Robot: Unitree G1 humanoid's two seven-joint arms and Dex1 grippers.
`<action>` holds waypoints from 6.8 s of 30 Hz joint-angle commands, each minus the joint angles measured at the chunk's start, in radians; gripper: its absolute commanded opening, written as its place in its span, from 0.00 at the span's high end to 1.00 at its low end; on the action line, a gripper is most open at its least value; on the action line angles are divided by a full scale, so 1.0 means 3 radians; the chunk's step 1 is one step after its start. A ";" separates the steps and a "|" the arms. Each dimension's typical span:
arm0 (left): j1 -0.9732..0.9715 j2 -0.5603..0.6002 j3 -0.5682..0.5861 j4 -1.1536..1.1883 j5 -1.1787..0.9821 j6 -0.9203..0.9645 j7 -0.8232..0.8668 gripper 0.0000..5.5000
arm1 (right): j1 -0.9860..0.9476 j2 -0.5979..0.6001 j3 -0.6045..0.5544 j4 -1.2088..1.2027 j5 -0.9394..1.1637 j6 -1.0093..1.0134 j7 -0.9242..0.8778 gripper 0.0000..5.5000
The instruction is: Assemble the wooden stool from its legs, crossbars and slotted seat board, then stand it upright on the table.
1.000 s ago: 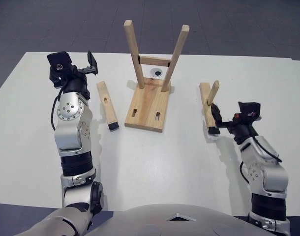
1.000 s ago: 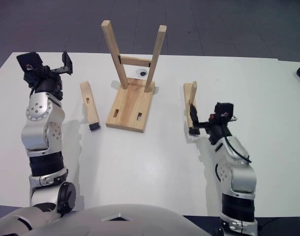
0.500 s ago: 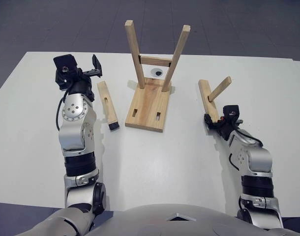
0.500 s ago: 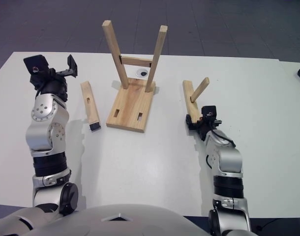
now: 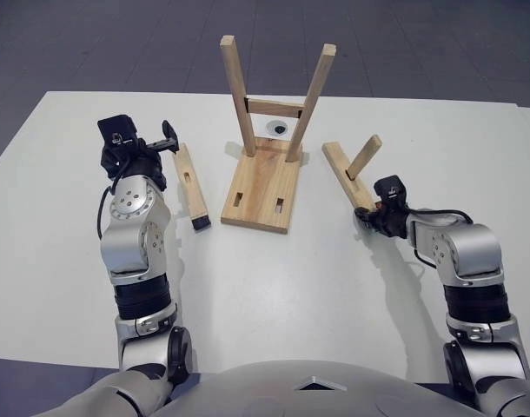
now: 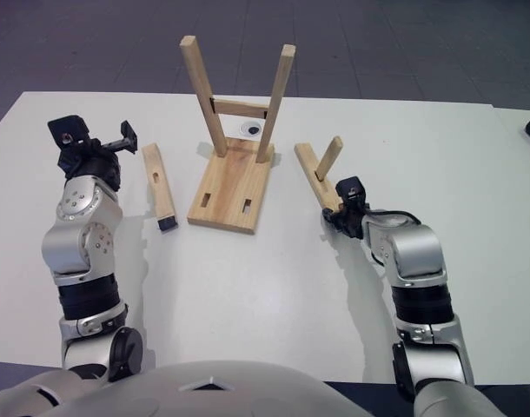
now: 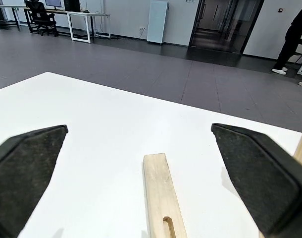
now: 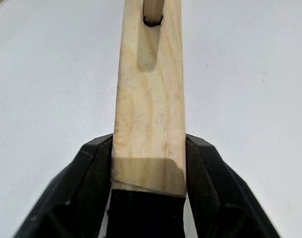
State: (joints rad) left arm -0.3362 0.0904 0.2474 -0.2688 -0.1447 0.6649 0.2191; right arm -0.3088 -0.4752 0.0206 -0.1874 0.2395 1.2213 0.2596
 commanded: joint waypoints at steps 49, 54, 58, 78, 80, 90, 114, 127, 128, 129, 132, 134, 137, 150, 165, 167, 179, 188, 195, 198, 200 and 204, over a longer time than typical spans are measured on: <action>-0.1597 0.0171 0.0234 0.0523 -0.4716 0.0993 -0.0311 0.02 | 0.0116 0.0043 -0.0470 -0.1022 0.0988 -0.2767 0.1047 0.63; -0.1616 0.0209 0.0206 0.0566 -0.4783 0.0893 -0.0336 0.02 | 0.0239 -0.0004 -0.0237 -0.0935 0.0732 -0.2910 0.1156 0.63; -0.1611 0.0222 0.0139 0.0555 -0.4756 0.0863 -0.0354 0.02 | 0.0267 0.0023 -0.0127 -0.0885 0.0625 -0.2989 0.1196 0.63; -0.1456 0.0272 -0.0007 0.0509 -0.4659 0.0744 -0.0368 0.58 | 0.0271 -0.0004 -0.0023 -0.0739 0.0345 -0.3144 0.1238 0.63; -0.1450 0.0279 -0.0020 0.0511 -0.4641 0.0730 -0.0375 0.63 | 0.0272 -0.0004 -0.0021 -0.0729 0.0323 -0.3154 0.1240 0.63; -0.1400 0.0271 -0.0047 0.0480 -0.4541 0.0685 -0.0408 0.75 | 0.0348 -0.0047 0.0065 -0.0649 0.0100 -0.3264 0.1254 0.63; -0.0938 0.0409 0.0048 -0.0035 -0.3244 0.0104 -0.0579 0.81 | 0.0386 -0.0473 0.0248 -0.0151 -0.0482 -0.3317 0.1450 0.24; -0.0063 0.1010 0.0153 -0.0677 -0.3371 0.0669 -0.0095 0.81 | 0.0743 -0.0366 0.0710 -0.0303 -0.0777 -0.3062 0.1461 0.02; -0.0050 0.0977 0.0063 -0.0621 -0.3218 0.0629 -0.0075 0.81 | 0.0723 -0.0302 0.0758 -0.0263 -0.0814 -0.3033 0.1413 0.02; -0.0038 0.0953 -0.0014 -0.0568 -0.3067 0.0595 -0.0062 0.81 | 0.0694 -0.0253 0.0807 -0.0217 -0.0864 -0.3013 0.1366 0.02; 0.0011 0.0917 -0.0152 -0.0424 -0.2661 0.0488 -0.0078 0.81 | 0.0572 -0.0045 0.0950 -0.0039 -0.0957 -0.2937 0.1254 0.02; 0.0016 0.0881 -0.0164 -0.0360 -0.2506 0.0435 -0.0098 0.81 | 0.0506 0.0080 0.1008 0.0073 -0.1000 -0.2917 0.1175 0.02; 0.0014 0.0841 -0.0124 -0.0356 -0.2436 0.0377 -0.0148 0.81 | 0.0493 0.0185 0.1039 0.0134 -0.1036 -0.2908 0.1105 0.02; 0.0011 0.0792 -0.0071 -0.0572 -0.2390 0.0522 -0.0244 0.81 | 0.0334 0.0607 0.0660 0.0009 -0.0719 -0.2497 0.0876 0.02; -0.0156 0.0757 0.0001 -0.0476 -0.2217 0.0507 -0.0349 0.81 | -0.0039 0.1457 0.0669 0.0597 -0.0577 -0.1442 0.0031 0.02; -0.0142 0.0752 -0.0011 -0.0457 -0.2166 0.0512 -0.0367 0.81 | -0.0039 0.1479 0.0654 0.0660 -0.0619 -0.1391 -0.0053 0.02; -0.0032 0.0770 -0.0059 -0.0474 -0.1973 0.0614 -0.0495 0.81 | 0.0038 0.1269 0.0462 0.0471 -0.0606 -0.1098 -0.0115 0.02; -0.0071 0.0566 0.0069 -0.0440 -0.2079 0.0631 -0.0433 0.81 | 0.0050 0.1257 0.0497 0.0513 -0.0617 -0.1102 -0.0121 0.02; -0.0046 0.0557 0.0000 -0.0446 -0.1997 0.0722 -0.0417 0.81 | 0.0101 0.1252 0.0468 0.0531 -0.0636 -0.1077 -0.0178 0.02; 0.0043 0.0656 -0.0019 -0.0461 -0.1916 0.0761 -0.0466 0.81 | 0.0130 0.1252 0.0481 0.0476 -0.0630 -0.1044 -0.0185 0.02; 0.0066 0.0697 0.0006 -0.0465 -0.1902 0.0776 -0.0491 0.81 | 0.0148 0.1244 0.0489 0.0449 -0.0627 -0.1028 -0.0184 0.02; 0.0061 0.0747 0.0049 -0.0502 -0.1942 0.0842 -0.0516 0.81 | 0.0179 0.1245 0.0480 0.0434 -0.0627 -0.1022 -0.0208 0.02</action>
State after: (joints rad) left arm -0.3483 0.2900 0.2580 -0.4282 -0.7487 0.8678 0.0532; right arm -0.3029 -0.0753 0.1667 -0.0920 0.0714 0.8586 0.2199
